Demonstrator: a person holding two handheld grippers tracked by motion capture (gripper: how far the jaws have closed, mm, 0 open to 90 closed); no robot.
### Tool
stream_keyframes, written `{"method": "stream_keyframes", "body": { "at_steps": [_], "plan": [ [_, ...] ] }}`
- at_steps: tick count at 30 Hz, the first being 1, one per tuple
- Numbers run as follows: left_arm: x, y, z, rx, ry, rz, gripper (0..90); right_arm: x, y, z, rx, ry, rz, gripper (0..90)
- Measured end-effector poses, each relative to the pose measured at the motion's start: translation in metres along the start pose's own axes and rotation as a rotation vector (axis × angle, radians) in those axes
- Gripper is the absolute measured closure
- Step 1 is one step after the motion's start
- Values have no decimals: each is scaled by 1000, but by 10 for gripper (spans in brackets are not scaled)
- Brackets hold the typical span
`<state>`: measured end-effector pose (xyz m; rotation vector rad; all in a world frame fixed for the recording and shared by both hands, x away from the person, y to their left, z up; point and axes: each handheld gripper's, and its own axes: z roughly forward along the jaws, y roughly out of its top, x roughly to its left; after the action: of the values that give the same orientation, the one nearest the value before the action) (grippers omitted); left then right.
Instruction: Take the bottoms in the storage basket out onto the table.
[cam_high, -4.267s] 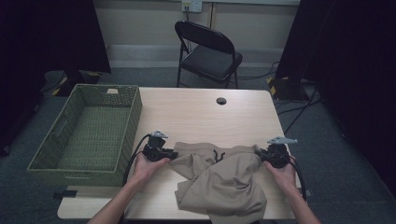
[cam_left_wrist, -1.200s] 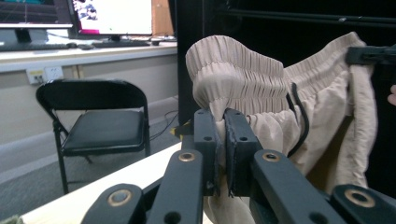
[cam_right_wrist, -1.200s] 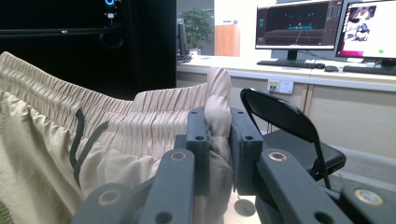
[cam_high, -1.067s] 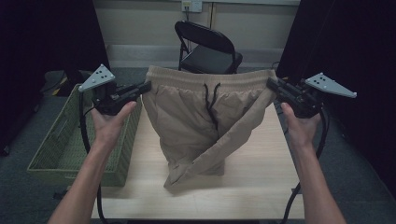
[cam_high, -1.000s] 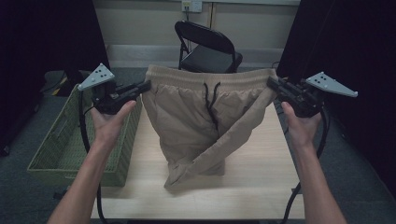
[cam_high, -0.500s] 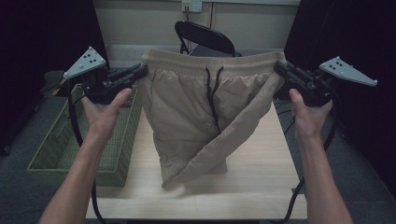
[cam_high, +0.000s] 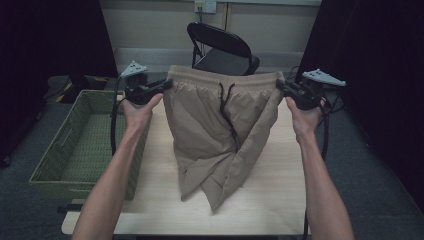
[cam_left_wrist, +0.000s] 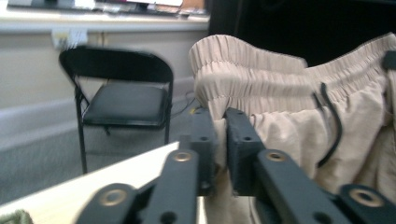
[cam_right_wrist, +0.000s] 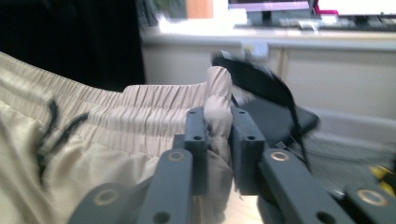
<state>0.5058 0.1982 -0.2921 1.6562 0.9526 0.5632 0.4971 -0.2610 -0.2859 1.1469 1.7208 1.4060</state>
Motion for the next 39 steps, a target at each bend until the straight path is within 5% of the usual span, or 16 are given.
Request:
{"method": "stream_keyframes", "body": {
  "at_steps": [2, 5, 15, 19, 23, 28, 32, 37, 39],
  "plan": [
    [6, -6, 6, 20, 36, -39, 537, -3, -6, 11, 48, -67, -15, 623],
    [7, -9, 5, 19, 33, -44, 475, -9, -10, 18, 81, -92, -1, 525],
    [-30, -23, -3, 44, -106, 27, 563, 8, -39, 12, 137, 5, -24, 444],
    [-41, -40, -10, 51, -173, -4, 616, 18, -63, -2, 162, 58, -16, 426],
    [-53, -64, -17, 62, -235, 2, 697, 30, -86, -18, 195, 106, -31, 422],
    [-72, -94, -21, 131, -307, 42, 778, 52, -111, -33, 238, 143, -52, 436],
    [-80, -119, -21, 207, -324, 61, 787, 67, -134, -42, 271, 192, -15, 454],
    [-81, -145, -19, 253, -328, 24, 738, 89, -165, -49, 334, 243, -7, 486],
    [-83, -154, -14, 282, -330, 24, 724, 99, -174, -48, 356, 262, -39, 485]
  ]
}}
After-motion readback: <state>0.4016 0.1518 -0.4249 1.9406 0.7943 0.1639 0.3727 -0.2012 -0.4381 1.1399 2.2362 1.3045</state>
